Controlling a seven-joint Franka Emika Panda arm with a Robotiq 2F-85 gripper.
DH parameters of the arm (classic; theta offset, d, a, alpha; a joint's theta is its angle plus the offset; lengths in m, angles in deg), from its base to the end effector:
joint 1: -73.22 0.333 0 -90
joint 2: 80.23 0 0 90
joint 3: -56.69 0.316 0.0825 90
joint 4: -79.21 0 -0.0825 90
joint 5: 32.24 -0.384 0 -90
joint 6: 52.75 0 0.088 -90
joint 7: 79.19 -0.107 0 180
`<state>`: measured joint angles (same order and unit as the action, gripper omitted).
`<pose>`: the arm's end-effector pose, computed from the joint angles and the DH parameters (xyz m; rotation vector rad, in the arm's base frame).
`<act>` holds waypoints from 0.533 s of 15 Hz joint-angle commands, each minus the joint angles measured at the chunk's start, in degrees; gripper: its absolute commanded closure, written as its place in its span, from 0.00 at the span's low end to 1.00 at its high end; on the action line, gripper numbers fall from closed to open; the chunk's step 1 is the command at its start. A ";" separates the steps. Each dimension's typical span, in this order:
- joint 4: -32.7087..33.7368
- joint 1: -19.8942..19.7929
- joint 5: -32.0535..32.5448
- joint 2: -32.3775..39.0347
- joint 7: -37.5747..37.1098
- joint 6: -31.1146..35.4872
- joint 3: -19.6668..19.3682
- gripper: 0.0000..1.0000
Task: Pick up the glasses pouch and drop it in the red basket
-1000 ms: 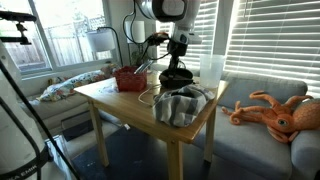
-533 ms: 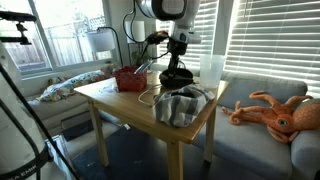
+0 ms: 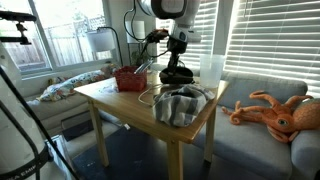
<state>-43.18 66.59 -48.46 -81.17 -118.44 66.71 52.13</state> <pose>0.5258 -0.0899 0.4120 -2.5356 1.4259 0.1360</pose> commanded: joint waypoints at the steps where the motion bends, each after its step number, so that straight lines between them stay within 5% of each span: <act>1: -0.76 0.33 1.06 -2.98 -1.11 -1.57 -0.30 0.99; 8: -4.88 -0.39 6.06 -12.33 0.49 -4.47 -0.05 0.99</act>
<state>-44.27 66.43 -45.45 -86.54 -118.10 62.95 51.94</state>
